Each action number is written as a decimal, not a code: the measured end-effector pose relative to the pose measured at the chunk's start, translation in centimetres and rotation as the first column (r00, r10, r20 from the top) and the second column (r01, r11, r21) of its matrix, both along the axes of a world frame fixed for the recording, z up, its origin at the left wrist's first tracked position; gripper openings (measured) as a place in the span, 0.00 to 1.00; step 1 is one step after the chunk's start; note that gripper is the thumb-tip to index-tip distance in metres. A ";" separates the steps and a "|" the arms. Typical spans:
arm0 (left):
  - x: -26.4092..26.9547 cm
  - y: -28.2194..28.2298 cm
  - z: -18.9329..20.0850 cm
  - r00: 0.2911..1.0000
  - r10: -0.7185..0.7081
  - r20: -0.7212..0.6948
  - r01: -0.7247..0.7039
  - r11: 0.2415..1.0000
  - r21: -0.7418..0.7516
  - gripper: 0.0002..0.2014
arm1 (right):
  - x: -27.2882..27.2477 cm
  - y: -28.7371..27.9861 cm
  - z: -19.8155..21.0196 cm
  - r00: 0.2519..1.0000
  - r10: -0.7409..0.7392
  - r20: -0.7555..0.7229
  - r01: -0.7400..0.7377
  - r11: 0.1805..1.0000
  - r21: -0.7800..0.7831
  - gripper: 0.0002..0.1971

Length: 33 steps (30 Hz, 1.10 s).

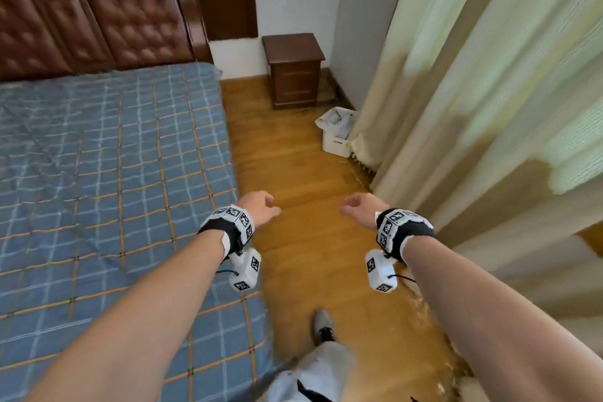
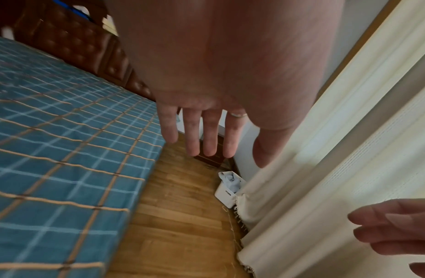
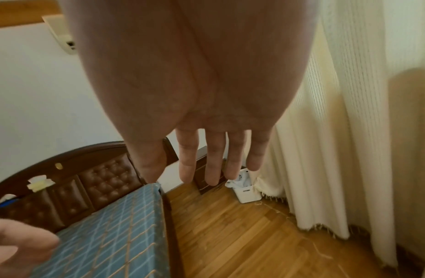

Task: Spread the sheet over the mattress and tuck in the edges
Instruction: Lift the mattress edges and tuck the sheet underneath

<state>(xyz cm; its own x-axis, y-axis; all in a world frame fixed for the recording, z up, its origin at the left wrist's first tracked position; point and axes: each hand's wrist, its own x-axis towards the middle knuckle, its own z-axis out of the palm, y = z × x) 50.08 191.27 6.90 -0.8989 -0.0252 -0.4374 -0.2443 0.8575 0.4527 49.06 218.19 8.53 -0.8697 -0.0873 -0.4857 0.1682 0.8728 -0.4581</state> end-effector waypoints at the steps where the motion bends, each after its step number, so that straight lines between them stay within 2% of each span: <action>1: -2.8 2.0 -0.3 1.000 -0.007 0.000 0.007 1.000 0.011 0.25 | -2.5 1.9 -0.2 1.000 -0.004 0.015 0.003 1.000 0.031 0.21; 4: -11.7 7.1 1.1 0.997 -0.078 0.022 0.077 0.997 0.012 0.25 | -10.6 6.7 0.0 0.996 0.021 0.082 -0.030 0.994 0.107 0.22; 8: -23.6 11.1 4.0 0.996 -0.082 -0.031 0.082 0.997 0.007 0.25 | -22.5 10.6 0.5 0.993 0.047 0.106 -0.059 0.993 0.106 0.28; 11: -32.3 11.9 4.4 0.997 -0.059 -0.041 0.059 0.998 -0.013 0.25 | -32.3 10.6 0.7 0.985 0.122 0.121 -0.133 0.988 0.084 0.29; 15: -43.2 10.1 2.6 0.997 0.074 -0.011 -0.074 0.996 -0.049 0.26 | -48.0 8.2 -1.6 0.960 0.268 0.077 -0.272 0.961 0.050 0.27; 19: -50.9 5.7 2.4 0.940 0.339 -0.039 -0.341 0.937 -0.076 0.26 | -62.2 2.0 -2.4 0.891 0.449 0.065 -0.448 0.893 -0.034 0.26; 24: -56.2 0.0 5.2 0.803 0.595 -0.015 -0.594 0.800 -0.081 0.23 | -73.3 -8.6 0.7 0.744 0.667 0.036 -0.664 0.745 -0.064 0.21; 29: -62.8 -8.5 4.5 0.680 0.733 0.019 -0.727 0.677 -0.116 0.25 | -83.7 -19.5 1.6 0.629 0.777 -0.019 -0.776 0.626 -0.074 0.17; 33: -71.8 -17.3 1.8 0.655 0.755 0.013 -0.750 0.653 -0.106 0.24 | -93.6 -27.9 -0.1 0.647 0.762 -0.030 -0.762 0.645 -0.063 0.17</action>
<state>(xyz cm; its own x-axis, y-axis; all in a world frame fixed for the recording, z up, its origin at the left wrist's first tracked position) -21.73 173.93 8.67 -0.5315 -0.7216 -0.4436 -0.8434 0.4024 0.3560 -44.55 190.31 8.47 -0.4821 -0.7498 -0.4533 -0.5427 0.6617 -0.5174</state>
